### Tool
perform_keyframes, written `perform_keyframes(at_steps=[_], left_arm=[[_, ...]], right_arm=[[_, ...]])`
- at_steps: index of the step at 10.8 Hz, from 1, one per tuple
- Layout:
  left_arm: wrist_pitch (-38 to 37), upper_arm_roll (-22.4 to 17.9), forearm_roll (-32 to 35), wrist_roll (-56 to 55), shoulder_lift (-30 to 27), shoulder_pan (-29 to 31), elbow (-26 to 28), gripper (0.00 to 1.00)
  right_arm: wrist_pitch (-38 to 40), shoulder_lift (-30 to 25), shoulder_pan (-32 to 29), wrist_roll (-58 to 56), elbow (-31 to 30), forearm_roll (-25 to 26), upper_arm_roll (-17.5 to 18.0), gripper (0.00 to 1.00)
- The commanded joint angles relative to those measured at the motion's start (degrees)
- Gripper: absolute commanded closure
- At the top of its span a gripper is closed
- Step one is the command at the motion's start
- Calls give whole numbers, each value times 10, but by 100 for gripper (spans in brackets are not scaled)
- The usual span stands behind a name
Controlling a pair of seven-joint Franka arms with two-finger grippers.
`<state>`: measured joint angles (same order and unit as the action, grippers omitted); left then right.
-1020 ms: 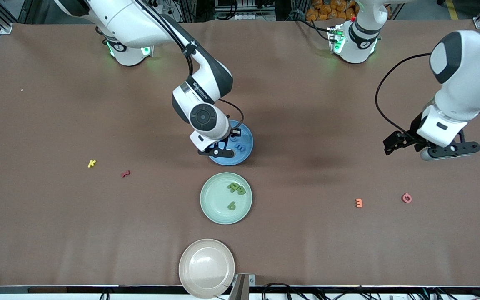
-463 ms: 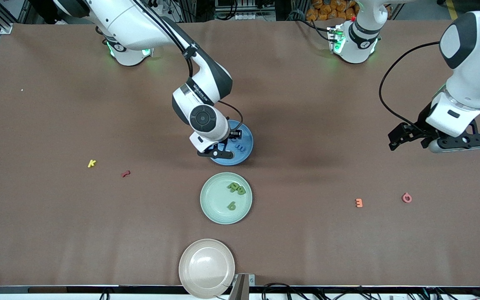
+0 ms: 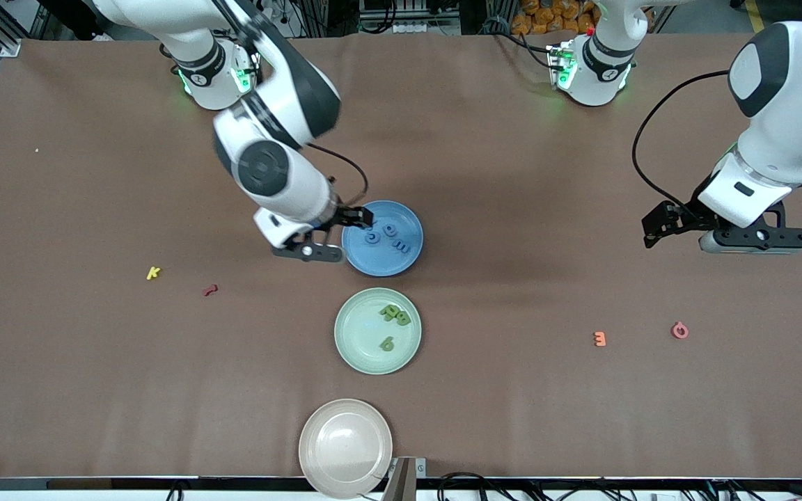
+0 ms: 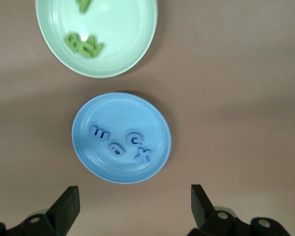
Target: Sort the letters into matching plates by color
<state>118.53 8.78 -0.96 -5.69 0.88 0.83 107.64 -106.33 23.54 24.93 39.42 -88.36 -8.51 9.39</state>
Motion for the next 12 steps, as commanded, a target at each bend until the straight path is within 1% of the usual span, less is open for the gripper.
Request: perform_keyframes(at_steps=[1,2,3,4,5,6,7,8,9,11,12], left_arm=[[-11,3,7,31,0,4,-8,0],[-24,3,8,34,-4,4,-12,0],[-68,2,8,35,-2,5,-44,0],[-116,2,7,36,5,5,-80,0],[-144,0,4,38,5,5,-97,0],[-165,-2,7,39,4,5,-110,0],[-198,-3,11,38,5,4,-135,0],[-217,-3,10,38,7,5,-158,0],[-218,-3,11,38,10,4,-168,0],[-218,-3,11,43,9,5,-168,0],[-218,-3,10,49,9,7,-168,0]], right_arm=[[110,-52,-42,-10,77,9,-19,0],[114,-73,-68,-27,83,8,-21,0],[124,-102,-83,-46,82,10,-28,0],[159,-123,-106,-50,81,30,-29,0],[178,-134,-125,-81,82,64,-28,0],[183,-146,-135,-145,82,81,-30,0],[194,-148,-155,-214,84,81,-38,0],[195,-155,-178,-255,85,78,-38,0],[198,-162,-190,-264,91,79,-39,0],[215,-175,-192,-266,103,77,-76,0],[214,-179,-196,-281,103,74,-86,0]])
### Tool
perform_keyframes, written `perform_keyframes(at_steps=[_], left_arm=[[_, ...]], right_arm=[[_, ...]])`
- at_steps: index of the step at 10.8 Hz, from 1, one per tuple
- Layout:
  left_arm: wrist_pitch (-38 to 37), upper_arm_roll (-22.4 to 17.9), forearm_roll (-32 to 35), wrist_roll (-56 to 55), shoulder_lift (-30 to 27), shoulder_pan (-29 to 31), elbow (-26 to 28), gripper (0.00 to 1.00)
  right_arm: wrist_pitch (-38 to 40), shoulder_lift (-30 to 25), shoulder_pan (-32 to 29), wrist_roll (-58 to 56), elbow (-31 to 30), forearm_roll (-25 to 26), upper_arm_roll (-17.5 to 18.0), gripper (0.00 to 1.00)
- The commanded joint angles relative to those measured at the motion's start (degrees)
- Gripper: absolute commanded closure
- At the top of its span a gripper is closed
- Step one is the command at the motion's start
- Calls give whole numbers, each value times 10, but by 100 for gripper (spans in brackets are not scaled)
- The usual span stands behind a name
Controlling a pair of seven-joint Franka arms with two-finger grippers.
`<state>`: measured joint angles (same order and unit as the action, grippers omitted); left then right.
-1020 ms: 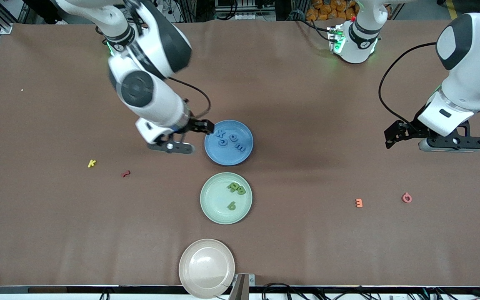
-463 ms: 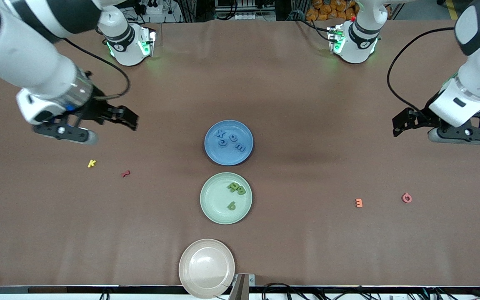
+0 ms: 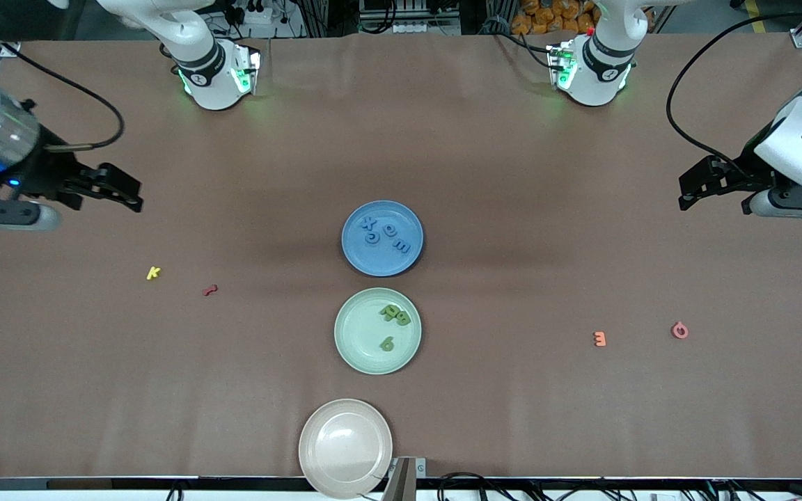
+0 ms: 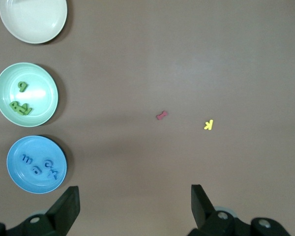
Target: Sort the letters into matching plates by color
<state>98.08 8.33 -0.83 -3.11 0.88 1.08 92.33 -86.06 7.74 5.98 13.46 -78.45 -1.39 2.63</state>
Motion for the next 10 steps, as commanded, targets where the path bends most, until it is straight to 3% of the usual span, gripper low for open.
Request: perform_keyframes(at_steps=[1,2,5,10], left_arm=[[-12,1,8,23,9,3,-15,0],[-10,1,7,22,9,3,-15,0],[0,1,3,22,8,3,-13,0],[9,2,2,22,8,3,-10,0]], right_arm=[[12,-30,-8,-68,3,7,-25,0],[12,-33,-16,-120,0,9,-28,0],[9,-31,-15,-135,-12,-6,-73,0],[8,-27,-11,-136,-14,15,-71,0]])
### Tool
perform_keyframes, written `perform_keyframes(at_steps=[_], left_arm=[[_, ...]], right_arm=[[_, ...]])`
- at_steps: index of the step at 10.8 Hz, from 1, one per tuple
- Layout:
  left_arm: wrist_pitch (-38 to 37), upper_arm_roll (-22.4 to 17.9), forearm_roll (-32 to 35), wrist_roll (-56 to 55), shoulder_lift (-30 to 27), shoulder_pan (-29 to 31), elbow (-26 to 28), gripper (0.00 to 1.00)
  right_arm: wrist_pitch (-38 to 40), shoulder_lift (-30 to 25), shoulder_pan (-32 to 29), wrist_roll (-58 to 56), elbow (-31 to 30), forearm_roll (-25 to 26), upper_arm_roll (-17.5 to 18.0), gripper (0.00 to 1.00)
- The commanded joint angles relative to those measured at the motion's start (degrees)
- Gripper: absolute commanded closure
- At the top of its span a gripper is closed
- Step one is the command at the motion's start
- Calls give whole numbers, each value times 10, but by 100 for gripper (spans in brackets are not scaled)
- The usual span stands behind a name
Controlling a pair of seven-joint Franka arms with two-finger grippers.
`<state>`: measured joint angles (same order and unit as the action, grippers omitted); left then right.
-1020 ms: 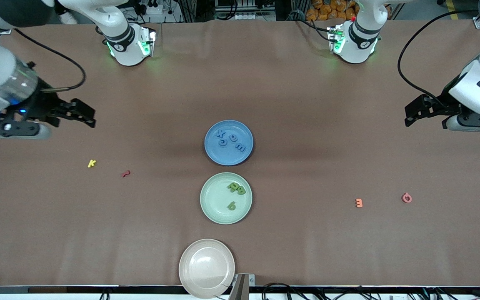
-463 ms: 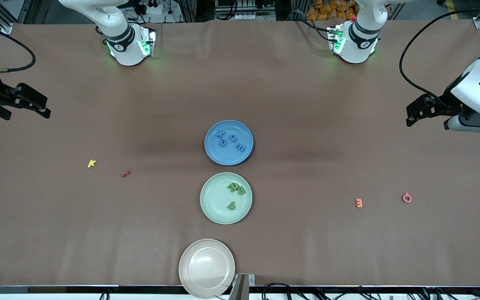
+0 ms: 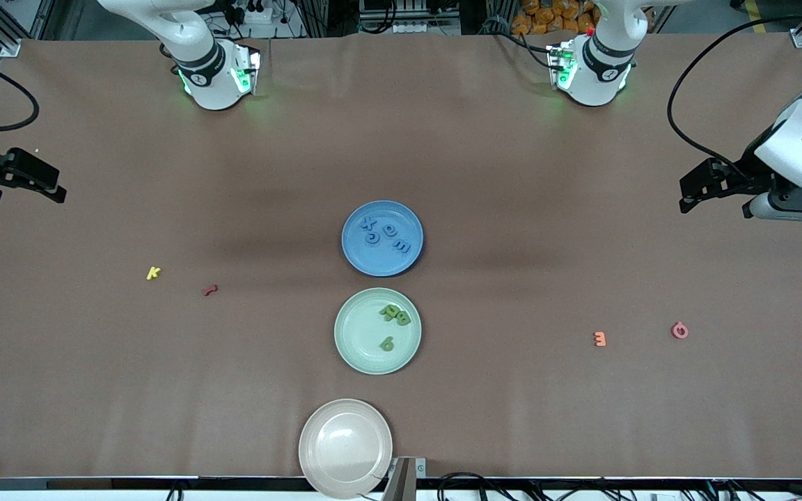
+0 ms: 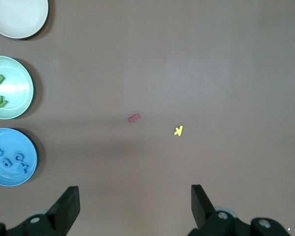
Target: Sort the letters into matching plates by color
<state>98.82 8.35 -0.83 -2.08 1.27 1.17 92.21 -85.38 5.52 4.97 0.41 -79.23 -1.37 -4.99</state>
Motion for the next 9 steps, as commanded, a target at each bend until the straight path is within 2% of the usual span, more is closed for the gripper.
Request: perform_keyframes(at_steps=[1,6,9], left_arm=[[1,2,2,12,4,2,-9,0],[1,1,2,12,4,2,-6,0],[1,1,2,11,4,2,-5,0]], right_arm=[[2,-9,-3,-7,-12,15,5,0],[2,-3,15,0,-12,15,2,0],[-1,-1,7,-3,-12,8,2,0]])
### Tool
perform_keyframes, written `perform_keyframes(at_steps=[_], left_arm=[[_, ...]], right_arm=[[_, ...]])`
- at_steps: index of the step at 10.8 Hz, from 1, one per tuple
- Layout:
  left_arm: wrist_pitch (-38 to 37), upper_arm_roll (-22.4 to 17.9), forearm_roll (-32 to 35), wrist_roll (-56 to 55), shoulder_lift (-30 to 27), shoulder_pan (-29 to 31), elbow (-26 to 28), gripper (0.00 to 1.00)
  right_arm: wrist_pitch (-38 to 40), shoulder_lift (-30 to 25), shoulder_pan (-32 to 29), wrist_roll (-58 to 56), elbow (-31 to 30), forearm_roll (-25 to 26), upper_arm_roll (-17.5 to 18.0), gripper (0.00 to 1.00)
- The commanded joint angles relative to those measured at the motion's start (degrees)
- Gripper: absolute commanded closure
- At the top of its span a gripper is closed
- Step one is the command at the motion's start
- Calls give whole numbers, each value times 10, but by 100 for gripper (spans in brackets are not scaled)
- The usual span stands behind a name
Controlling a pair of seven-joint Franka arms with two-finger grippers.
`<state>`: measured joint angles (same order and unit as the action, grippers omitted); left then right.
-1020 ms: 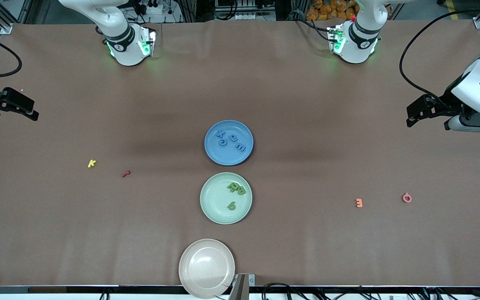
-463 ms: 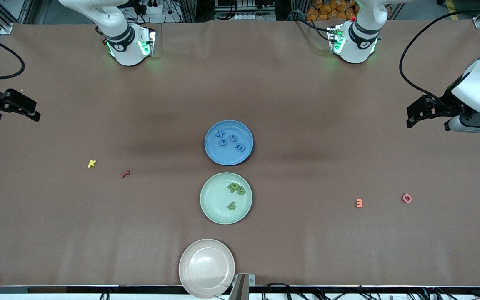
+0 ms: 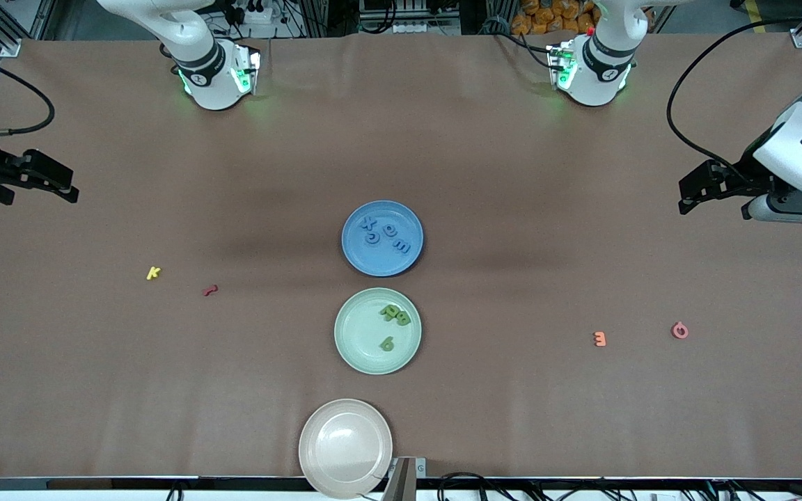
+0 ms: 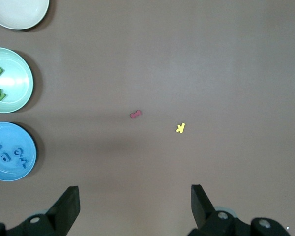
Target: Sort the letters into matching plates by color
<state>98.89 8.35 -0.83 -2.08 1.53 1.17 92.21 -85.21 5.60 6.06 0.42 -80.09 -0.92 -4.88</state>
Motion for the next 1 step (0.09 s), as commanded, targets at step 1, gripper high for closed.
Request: perform_keyframes(at_steps=[1], left_arm=[[1,1,1,11,1,3,-5,0]], right_arm=[[-5,-2,-2,0,-3,9,1,0]])
